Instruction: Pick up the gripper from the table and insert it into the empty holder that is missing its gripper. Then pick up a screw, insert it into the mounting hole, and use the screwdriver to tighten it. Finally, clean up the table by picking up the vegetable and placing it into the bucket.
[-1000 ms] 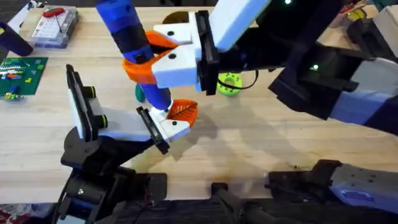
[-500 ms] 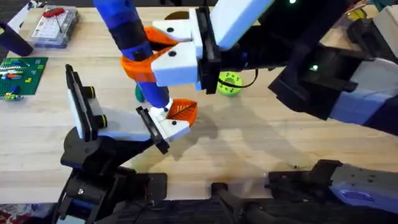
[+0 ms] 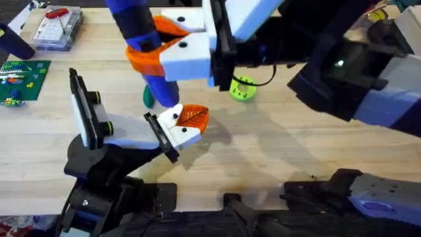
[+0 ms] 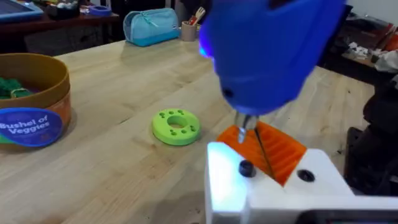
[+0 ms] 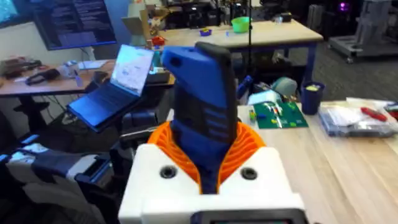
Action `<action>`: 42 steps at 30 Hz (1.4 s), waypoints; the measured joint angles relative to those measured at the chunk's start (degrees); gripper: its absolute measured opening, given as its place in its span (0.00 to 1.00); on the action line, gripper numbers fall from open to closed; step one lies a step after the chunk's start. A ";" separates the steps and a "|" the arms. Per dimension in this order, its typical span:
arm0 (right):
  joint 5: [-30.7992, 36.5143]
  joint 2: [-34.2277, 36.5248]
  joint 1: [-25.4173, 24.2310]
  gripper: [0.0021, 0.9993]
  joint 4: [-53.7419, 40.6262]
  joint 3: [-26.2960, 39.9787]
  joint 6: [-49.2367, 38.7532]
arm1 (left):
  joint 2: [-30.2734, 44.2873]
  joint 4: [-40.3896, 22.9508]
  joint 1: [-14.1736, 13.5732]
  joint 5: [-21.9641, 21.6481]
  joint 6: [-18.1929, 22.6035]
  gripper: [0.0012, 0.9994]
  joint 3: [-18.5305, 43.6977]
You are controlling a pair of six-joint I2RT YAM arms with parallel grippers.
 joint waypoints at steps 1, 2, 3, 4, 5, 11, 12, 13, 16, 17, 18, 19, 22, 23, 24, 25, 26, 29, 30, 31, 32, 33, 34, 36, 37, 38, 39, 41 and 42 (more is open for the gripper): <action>0.00 0.00 -0.28 0.08 -1.76 0.68 -0.60 | 0.00 0.00 0.00 0.02 0.00 0.02 0.00; 0.04 0.00 -0.44 0.08 -3.91 1.47 -1.28 | 0.00 0.00 0.00 0.00 0.00 0.02 0.00; 0.07 0.00 -0.62 0.08 -6.02 2.30 -2.10 | 0.00 0.00 0.00 0.00 0.00 0.02 0.00; 0.62 -0.10 -0.76 0.08 -9.88 3.64 -3.80 | 0.00 0.00 0.00 0.00 0.00 0.02 0.00; 1.52 -0.18 -0.84 0.08 -13.38 4.83 -5.48 | 0.00 0.00 0.00 0.02 0.00 0.02 0.00; 13.12 -1.76 -0.75 0.08 -41.56 15.10 -20.10 | 0.00 0.00 0.00 0.00 0.00 0.02 0.00; 21.81 -2.42 -0.92 0.08 -54.43 21.69 -27.27 | 0.00 0.00 0.00 0.00 0.00 0.02 0.00; 24.80 -2.59 -1.00 0.08 -57.87 23.72 -28.90 | 0.00 0.00 0.00 0.00 0.00 0.02 0.00; 33.57 -3.64 -1.65 0.08 -65.45 27.79 -32.86 | 0.00 0.00 0.00 0.00 0.00 0.02 0.00; 36.32 -4.10 -1.97 0.08 -67.56 28.46 -34.09 | 0.00 0.00 0.00 0.00 0.00 0.02 0.00; 39.22 -4.61 -2.34 0.08 -69.69 28.85 -35.52 | 0.00 0.00 0.00 0.00 0.00 0.02 0.00; 41.92 -4.97 -2.66 0.08 -71.79 29.09 -36.72 | 0.00 0.02 0.00 0.00 0.00 0.02 0.00; 49.87 -5.12 -4.02 0.08 -76.59 29.10 -39.66 | 0.00 0.00 0.00 0.00 0.00 0.02 0.00; 52.08 -4.86 -4.70 0.08 -77.42 29.10 -40.26 | 0.00 0.00 0.00 0.00 0.00 0.02 0.00; 54.12 -4.46 -5.67 0.08 -78.05 29.10 -40.83 | 0.00 0.00 0.00 0.00 0.00 0.02 0.00; 55.95 -3.91 -7.23 0.08 -78.66 29.10 -41.38 | 0.00 0.02 0.00 0.00 0.00 0.02 0.00; 57.45 -3.30 -9.04 0.08 -79.23 29.10 -41.70 | 0.00 0.00 0.00 0.00 0.00 0.02 0.00; 60.60 -0.81 -15.13 0.08 -80.45 29.10 -42.25 | 0.00 0.00 0.00 0.00 0.00 0.02 0.00; 61.46 0.26 -17.20 0.08 -80.54 29.10 -42.38 | 0.00 0.00 0.00 0.00 0.00 0.02 0.00; 62.09 1.54 -19.21 0.08 -80.56 29.10 -42.63 | 0.00 0.00 0.00 0.00 0.00 0.02 0.00; 62.50 2.83 -20.99 0.08 -80.50 29.10 -42.91 | 0.00 0.00 0.00 0.00 0.00 0.02 0.00; 62.86 4.08 -22.49 0.08 -80.47 29.10 -43.17 | 0.00 0.00 0.00 0.00 0.00 0.02 0.00; 63.20 5.43 -23.85 0.08 -80.46 29.10 -43.50 | 0.00 0.00 0.00 0.00 0.00 0.02 0.00; 63.60 8.50 -26.18 0.07 -80.36 29.10 -44.35 | 0.00 0.00 0.00 0.00 0.00 0.02 0.00; 63.71 10.11 -27.15 0.07 -80.29 29.10 -44.80 | 0.00 0.00 0.00 0.00 0.00 0.02 0.00; 63.82 11.82 -27.95 0.07 -80.21 29.10 -45.19 | 0.00 0.00 0.00 -0.02 0.00 0.02 0.00; 63.88 13.42 -28.56 0.07 -79.96 29.10 -45.46 | 0.00 0.02 0.00 0.00 0.00 0.02 0.00; 63.89 16.94 -29.52 0.07 -79.10 29.10 -46.04 | 0.00 0.04 0.00 -0.14 0.02 0.02 0.00; 63.90 18.63 -29.81 0.07 -78.39 29.10 -46.25 | 0.00 0.04 0.00 -0.29 0.04 0.02 0.00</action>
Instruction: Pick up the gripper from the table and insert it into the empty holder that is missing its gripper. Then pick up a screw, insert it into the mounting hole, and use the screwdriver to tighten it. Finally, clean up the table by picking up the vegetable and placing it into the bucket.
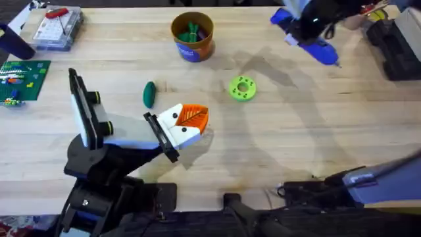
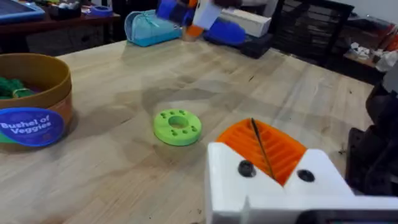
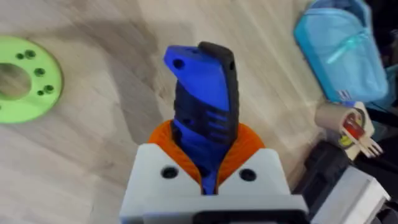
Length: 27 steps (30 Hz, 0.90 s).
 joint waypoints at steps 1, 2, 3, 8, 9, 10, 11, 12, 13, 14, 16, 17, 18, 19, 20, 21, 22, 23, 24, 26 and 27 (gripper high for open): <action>-0.01 1.55 -0.18 0.07 0.59 0.00 -0.20 | 0.00 0.00 0.00 -0.12 0.05 0.02 0.00; -0.03 3.39 -0.39 0.07 1.12 0.00 -0.37 | 0.00 0.00 0.00 -0.25 0.12 0.02 0.00; -0.04 5.02 -0.52 0.06 1.50 0.00 -0.67 | 0.00 0.00 0.00 -0.40 0.17 0.02 0.00; -0.02 11.84 -0.90 0.06 2.14 0.00 -5.15 | 0.00 0.06 0.00 -1.92 0.35 0.02 0.00; -0.03 13.05 -0.92 0.06 2.44 0.00 -6.23 | 0.00 0.08 0.00 -2.32 0.37 0.02 0.00; -0.04 14.15 -0.92 0.06 2.75 0.00 -7.22 | 0.00 0.10 0.00 -2.62 0.38 0.02 0.00; -0.04 15.16 -0.92 0.06 2.96 0.00 -7.99 | 0.00 0.12 0.00 -2.79 0.39 0.01 0.00; -0.04 16.07 -0.92 0.06 3.13 0.00 -8.65 | 0.02 0.13 0.00 -2.95 0.40 0.01 0.00; -0.04 16.92 -0.95 0.06 3.28 0.00 -9.20 | 0.01 0.13 0.00 -3.08 0.40 0.01 0.00; -0.04 17.60 -0.97 0.06 3.32 0.00 -9.58 | 0.00 0.13 0.00 -3.17 0.40 0.01 0.00; -0.04 18.39 -0.97 0.06 3.34 0.00 -10.13 | 0.00 0.15 0.00 -3.41 0.40 0.01 0.00; -0.04 18.61 -0.98 0.06 3.34 0.00 -10.41 | 0.00 0.15 0.00 -3.53 0.41 0.01 0.00; -0.04 18.72 -1.00 0.06 3.35 0.00 -10.62 | 0.00 0.15 0.00 -3.72 0.41 0.01 0.00; -0.04 18.76 -1.01 0.06 3.37 0.00 -10.75 | 0.00 0.17 0.00 -3.80 0.40 0.01 0.00; -0.04 18.77 -1.01 0.06 3.30 0.00 -10.87 | 0.01 0.16 0.00 -3.81 0.40 0.01 0.00; -0.04 18.77 -1.01 0.06 3.21 0.00 -10.95 | 0.01 0.17 0.00 -3.84 0.40 0.01 0.00; -0.02 18.77 -1.01 0.08 3.19 0.00 -10.95 | 0.00 0.16 0.00 -3.89 0.40 0.02 0.00; -0.03 18.77 -1.01 0.19 3.12 0.00 -10.93 | 0.00 0.18 0.00 -3.99 0.64 0.09 0.00; 0.07 18.77 -1.02 0.35 3.08 0.00 -10.98 | 0.00 0.20 0.00 -4.05 0.78 0.22 0.00; 0.32 18.76 -1.01 0.65 3.17 0.00 -10.85 | 0.00 0.17 0.00 -4.10 0.79 0.53 0.00; 0.43 18.75 -1.01 0.80 3.20 0.00 -10.52 | 0.00 0.17 0.00 -4.13 0.79 0.69 0.00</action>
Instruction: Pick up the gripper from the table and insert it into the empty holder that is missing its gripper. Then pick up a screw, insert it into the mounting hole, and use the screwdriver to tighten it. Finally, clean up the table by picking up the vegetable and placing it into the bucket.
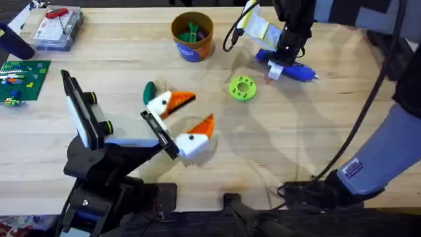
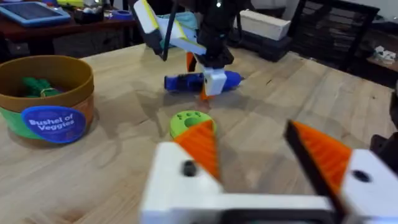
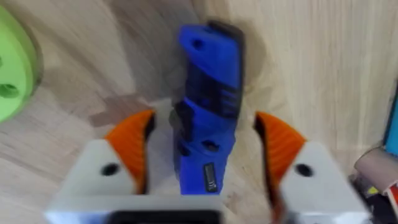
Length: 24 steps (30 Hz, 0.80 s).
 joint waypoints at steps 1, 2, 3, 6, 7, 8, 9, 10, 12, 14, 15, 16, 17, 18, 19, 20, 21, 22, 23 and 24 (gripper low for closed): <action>0.12 0.00 0.00 0.92 0.02 0.00 0.57 | 0.00 0.01 0.00 -0.03 -0.01 0.85 0.00; 0.22 -0.09 0.00 0.98 0.03 0.00 1.38 | 0.00 0.01 0.00 -0.04 -0.04 0.95 0.00; 0.25 -0.33 0.00 0.99 -0.04 0.00 2.37 | 0.00 0.00 0.00 -0.04 -0.04 0.97 0.00; 0.34 -2.39 0.00 1.00 -0.60 0.00 5.82 | 0.00 0.01 0.00 -0.28 -0.01 0.99 0.00; 0.38 -3.49 0.00 1.00 -0.75 0.00 6.97 | 0.00 0.19 0.00 -0.65 -0.07 0.99 0.00; 0.39 -4.91 0.00 1.00 -1.00 0.00 8.41 | 0.00 0.60 0.00 -1.23 -0.36 0.99 0.00; 0.37 -6.68 0.00 1.00 -1.27 0.00 10.06 | 0.00 1.14 0.00 -2.22 -0.88 0.99 0.00; 0.38 -8.65 0.00 1.00 -1.47 0.01 11.71 | 0.00 1.57 0.00 -3.71 -1.46 0.99 0.01; 0.41 -13.26 0.00 1.00 -1.90 0.03 15.34 | 0.00 1.66 0.00 -7.21 -2.34 0.99 0.07; 0.41 -18.05 0.00 1.00 -2.00 0.22 18.79 | 0.04 0.05 0.08 -10.72 -2.40 0.99 0.67; 0.42 -20.34 0.00 1.00 -2.09 0.33 20.48 | 0.24 -1.83 0.22 -12.40 -2.11 0.99 1.67; 0.43 -22.54 0.00 1.00 -2.22 0.41 22.12 | 0.69 -3.64 0.42 -13.86 -1.72 0.99 3.07; 0.42 -24.75 0.00 1.00 -2.44 0.45 23.94 | 1.43 -6.39 0.73 -15.47 -1.14 0.99 5.30; 0.40 -27.07 0.00 1.00 -2.84 0.47 25.93 | 2.57 -9.65 1.21 -16.99 -0.45 0.99 8.23; 0.40 -29.28 0.00 1.00 -3.27 0.50 27.79 | 4.02 -12.35 1.80 -18.44 0.27 0.99 11.51; 0.41 -31.38 0.00 1.00 -3.59 0.54 29.65 | 5.59 -15.07 2.44 -20.02 1.00 0.99 15.04; 0.41 -33.44 0.00 1.00 -4.03 0.56 31.65 | 7.19 -17.94 3.12 -21.45 1.55 0.99 18.60; 0.41 -35.59 0.00 1.00 -4.68 0.60 33.76 | 8.85 -20.32 3.82 -22.79 2.01 0.99 21.98; 0.41 -37.52 0.00 1.00 -5.34 0.66 35.59 | 10.39 -22.33 4.49 -24.08 2.43 0.99 24.91; 0.41 -39.20 0.00 1.00 -6.24 0.74 37.32 | 11.90 -25.06 5.20 -25.40 2.77 0.99 27.79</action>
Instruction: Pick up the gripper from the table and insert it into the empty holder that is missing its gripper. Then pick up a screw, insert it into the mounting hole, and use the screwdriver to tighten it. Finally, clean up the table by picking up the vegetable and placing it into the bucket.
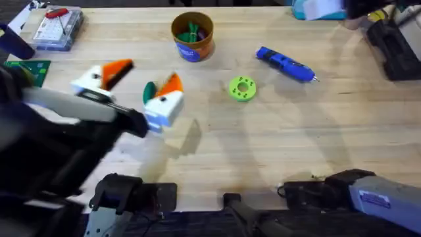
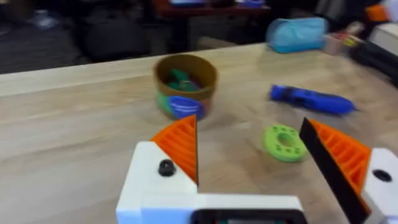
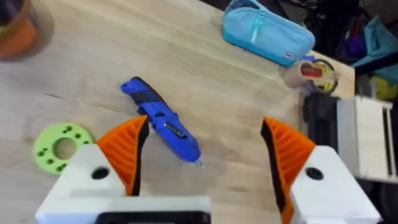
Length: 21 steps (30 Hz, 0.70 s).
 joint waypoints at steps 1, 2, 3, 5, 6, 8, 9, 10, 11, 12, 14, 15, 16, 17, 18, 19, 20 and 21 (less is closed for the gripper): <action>0.00 -1.71 0.00 1.00 -1.49 0.09 1.90 | 1.71 -3.24 0.78 -1.31 0.23 0.99 2.92; 0.00 -3.37 0.00 1.00 -3.35 0.12 3.79 | 3.51 -5.93 1.58 -2.56 0.41 0.99 5.56; -0.01 -4.98 0.00 1.00 -5.41 0.17 5.72 | 5.32 -8.44 2.41 -3.79 0.58 0.99 7.97; -0.02 -7.56 0.00 1.00 -9.43 0.22 9.15 | 8.79 -13.03 4.01 -6.03 0.78 0.99 12.16; -0.02 -8.45 0.00 1.00 -10.97 0.24 10.49 | 10.42 -14.69 4.80 -7.04 0.88 0.99 13.88; -0.02 -9.74 0.00 1.00 -13.51 0.27 12.74 | 14.07 -16.87 6.67 -8.75 1.26 0.99 17.17; -0.02 -10.08 0.00 1.00 -14.44 0.26 13.56 | 15.74 -17.25 7.49 -9.33 1.45 0.99 18.34; -0.02 -10.25 0.00 1.00 -15.24 0.25 14.21 | 17.41 -17.66 8.32 -9.74 1.61 0.99 19.36; -0.02 -10.29 0.00 1.00 -15.88 0.25 14.78 | 19.06 -17.98 9.09 -10.14 1.74 0.99 20.16; -0.02 -10.29 0.00 1.00 -16.28 0.17 15.31 | 20.80 -18.46 9.94 -10.48 1.83 0.99 20.70; -0.03 -10.31 0.00 1.00 -16.64 -0.47 16.15 | 24.01 -19.56 11.62 -10.77 1.99 0.99 21.10; -0.10 -10.31 0.00 1.00 -16.77 -1.05 16.61 | 25.80 -20.18 12.51 -10.89 2.01 0.99 21.13; -0.40 -10.30 0.00 1.00 -16.78 -1.76 16.87 | 27.65 -20.70 13.39 -10.98 2.02 0.99 21.13; -0.92 -10.29 0.00 1.00 -16.77 -2.55 17.02 | 29.61 -20.93 14.24 -11.04 2.03 0.99 21.14; -1.46 -10.29 0.00 1.00 -16.84 -3.25 17.11 | 31.59 -21.00 14.97 -11.11 2.04 0.99 21.14; -1.98 -10.29 0.00 1.00 -16.89 -3.86 17.19 | 33.47 -21.02 15.57 -11.12 2.04 0.99 21.13; -2.41 -10.29 0.00 1.00 -16.90 -4.40 17.21 | 35.15 -20.96 16.00 -11.12 2.03 0.99 21.13; -2.78 -10.31 0.00 1.00 -16.96 -4.97 17.22 | 36.67 -20.81 16.28 -11.12 2.02 0.99 21.13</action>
